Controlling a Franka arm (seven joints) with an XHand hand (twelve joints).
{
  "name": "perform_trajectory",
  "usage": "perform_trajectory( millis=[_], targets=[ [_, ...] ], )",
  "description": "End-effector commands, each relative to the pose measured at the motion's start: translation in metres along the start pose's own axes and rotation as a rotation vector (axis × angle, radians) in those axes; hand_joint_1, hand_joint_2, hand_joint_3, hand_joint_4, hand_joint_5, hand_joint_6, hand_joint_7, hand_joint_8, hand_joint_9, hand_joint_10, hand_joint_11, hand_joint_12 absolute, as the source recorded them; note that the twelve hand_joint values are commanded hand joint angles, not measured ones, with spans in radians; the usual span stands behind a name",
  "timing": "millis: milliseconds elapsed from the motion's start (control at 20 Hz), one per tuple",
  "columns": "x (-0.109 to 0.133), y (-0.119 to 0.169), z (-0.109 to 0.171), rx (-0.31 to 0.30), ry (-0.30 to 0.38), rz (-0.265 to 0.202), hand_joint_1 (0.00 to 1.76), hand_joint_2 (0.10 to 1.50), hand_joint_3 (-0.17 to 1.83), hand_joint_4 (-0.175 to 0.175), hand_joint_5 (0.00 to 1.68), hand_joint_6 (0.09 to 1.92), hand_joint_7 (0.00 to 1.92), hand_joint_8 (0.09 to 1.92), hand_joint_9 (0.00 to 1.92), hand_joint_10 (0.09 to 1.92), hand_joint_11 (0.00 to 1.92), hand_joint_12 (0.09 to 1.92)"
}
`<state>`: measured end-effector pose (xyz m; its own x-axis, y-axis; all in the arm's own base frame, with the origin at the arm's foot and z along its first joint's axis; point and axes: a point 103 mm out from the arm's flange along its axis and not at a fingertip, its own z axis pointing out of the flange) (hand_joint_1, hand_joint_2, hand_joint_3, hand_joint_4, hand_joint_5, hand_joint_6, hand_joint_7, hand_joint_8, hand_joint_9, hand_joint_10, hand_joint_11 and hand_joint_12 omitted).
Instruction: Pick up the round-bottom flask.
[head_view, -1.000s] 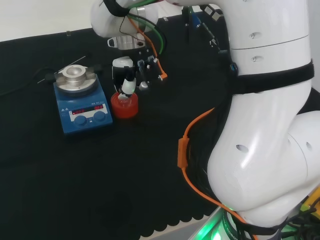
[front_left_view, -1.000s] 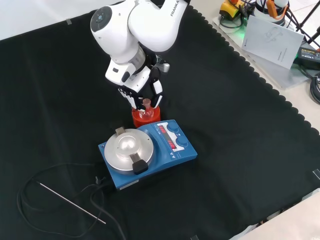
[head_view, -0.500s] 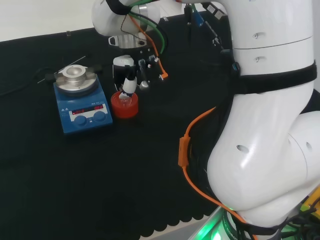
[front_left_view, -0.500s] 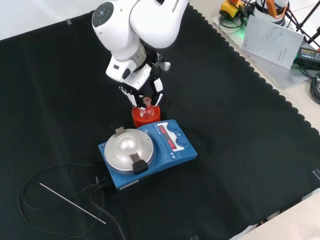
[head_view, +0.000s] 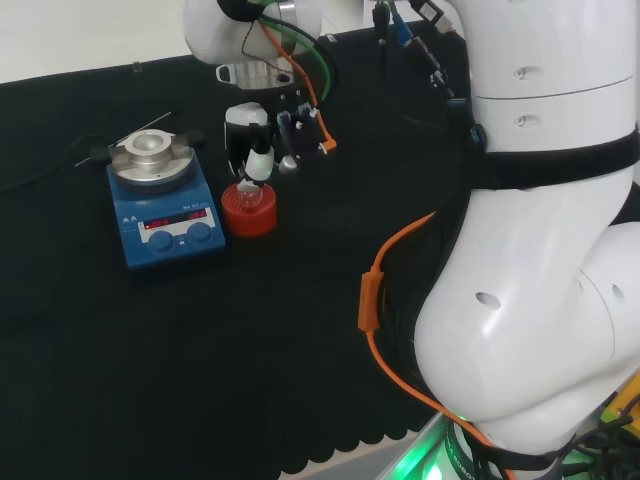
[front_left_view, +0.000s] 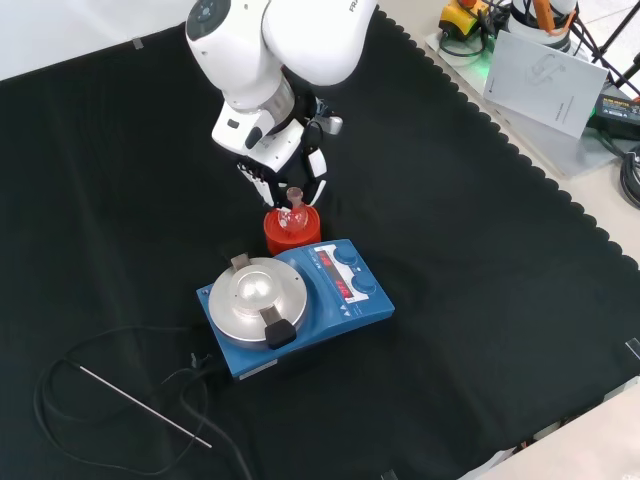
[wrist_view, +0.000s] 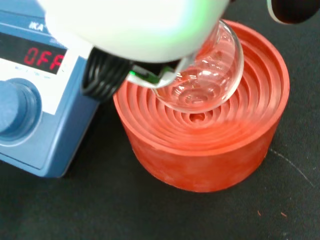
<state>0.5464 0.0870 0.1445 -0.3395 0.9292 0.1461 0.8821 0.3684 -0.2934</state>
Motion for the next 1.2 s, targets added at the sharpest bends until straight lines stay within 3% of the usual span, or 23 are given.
perform_trajectory(
  millis=[50,650,1200],
  targets=[
    [0.009,-0.007,-0.011,-0.012,-0.013,-0.009,1.34,0.42,0.99,-0.175,1.34,0.56,1.52,0.53,1.7,0.35,1.59,0.92],
    [0.023,-0.02,-0.024,-0.028,-0.025,-0.023,1.34,0.4,1.02,-0.175,1.36,0.56,1.52,0.55,1.71,0.34,1.59,0.9],
    [0.031,-0.038,-0.053,-0.05,-0.054,-0.02,1.34,0.38,1.05,-0.175,1.37,0.56,1.53,0.56,1.71,0.34,1.6,0.89]
  ],
)
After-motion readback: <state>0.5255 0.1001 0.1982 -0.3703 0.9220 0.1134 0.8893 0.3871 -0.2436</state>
